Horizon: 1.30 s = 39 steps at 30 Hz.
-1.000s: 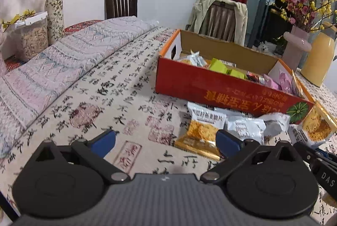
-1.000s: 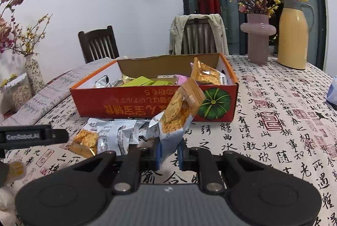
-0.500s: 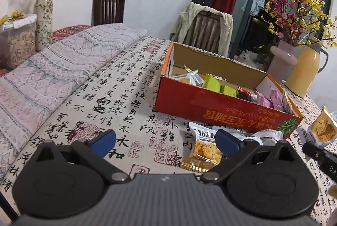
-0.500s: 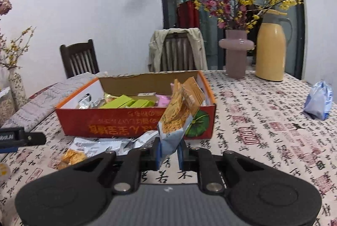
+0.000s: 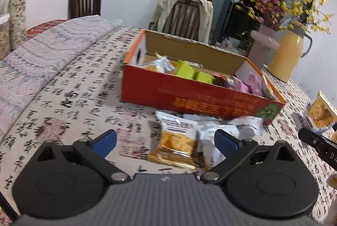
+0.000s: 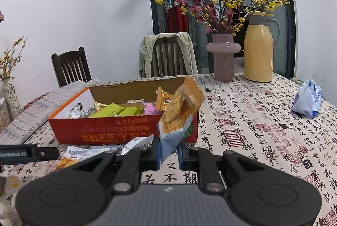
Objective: Organize snacks
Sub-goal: 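Grasp a white packet with the left tool while the right tool holds the cookie packet, then carry both packets over the box and open both tools to drop them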
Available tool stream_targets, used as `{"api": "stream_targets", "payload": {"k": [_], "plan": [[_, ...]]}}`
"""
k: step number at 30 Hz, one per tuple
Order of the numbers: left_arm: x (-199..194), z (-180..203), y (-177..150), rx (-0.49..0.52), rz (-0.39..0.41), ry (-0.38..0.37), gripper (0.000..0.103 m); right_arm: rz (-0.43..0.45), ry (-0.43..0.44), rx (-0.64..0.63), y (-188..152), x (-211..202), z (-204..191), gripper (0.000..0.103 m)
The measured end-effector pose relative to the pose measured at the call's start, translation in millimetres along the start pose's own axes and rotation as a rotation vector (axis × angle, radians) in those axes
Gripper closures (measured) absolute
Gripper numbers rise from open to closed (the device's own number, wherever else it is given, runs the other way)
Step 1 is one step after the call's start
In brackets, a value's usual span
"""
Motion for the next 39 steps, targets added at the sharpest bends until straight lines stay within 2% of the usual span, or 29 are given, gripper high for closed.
{"api": "stream_targets", "payload": {"k": [3,6,8,13,17,18,20,22,25,32,39], "plan": [[2,17,-3,0.037,-0.011,-0.015,0.003,0.008,0.007,-0.002,-2,-2,2,0.088],[7,34,-8,0.076,-0.030,-0.025,0.009,0.013,0.015,0.005,-5,-3,6,0.088],[12,45,-11,0.091,-0.057,-0.026,0.023,0.017,0.022,0.011,-6,-4,8,0.088],[23,65,-17,0.119,-0.093,-0.024,0.022,0.017,0.054,0.029,-14,-4,13,0.088],[30,74,-19,0.126,-0.101,0.014,0.024,0.004,0.084,0.035,-20,-2,16,0.088],[31,75,-19,0.122,-0.103,0.023,0.026,0.000,0.092,0.033,-21,-1,16,0.088],[33,75,-18,0.106,-0.103,0.034,0.043,-0.003,0.108,0.033,-23,-1,17,0.088],[33,75,-17,0.098,-0.104,0.029,0.055,-0.004,0.124,0.035,-23,-1,17,0.088],[30,76,-15,0.100,-0.098,0.031,0.061,-0.002,0.141,0.040,-23,-1,18,0.088],[23,76,-11,0.099,-0.076,0.031,0.061,0.007,0.150,0.047,-22,-3,20,0.088],[2,70,8,0.089,-0.010,0.019,0.061,0.035,0.152,0.016,-9,-6,14,0.088]]}}
Point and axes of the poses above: each gripper's, at about its wrist camera, not at the fingertips, and x roughly the way its jaws point, z to its right, y to its top, the point moved 5 cm from there along x, roughly the way its jaws point, and after that the axes turned 5 degrees about y, right-handed, at the moved point
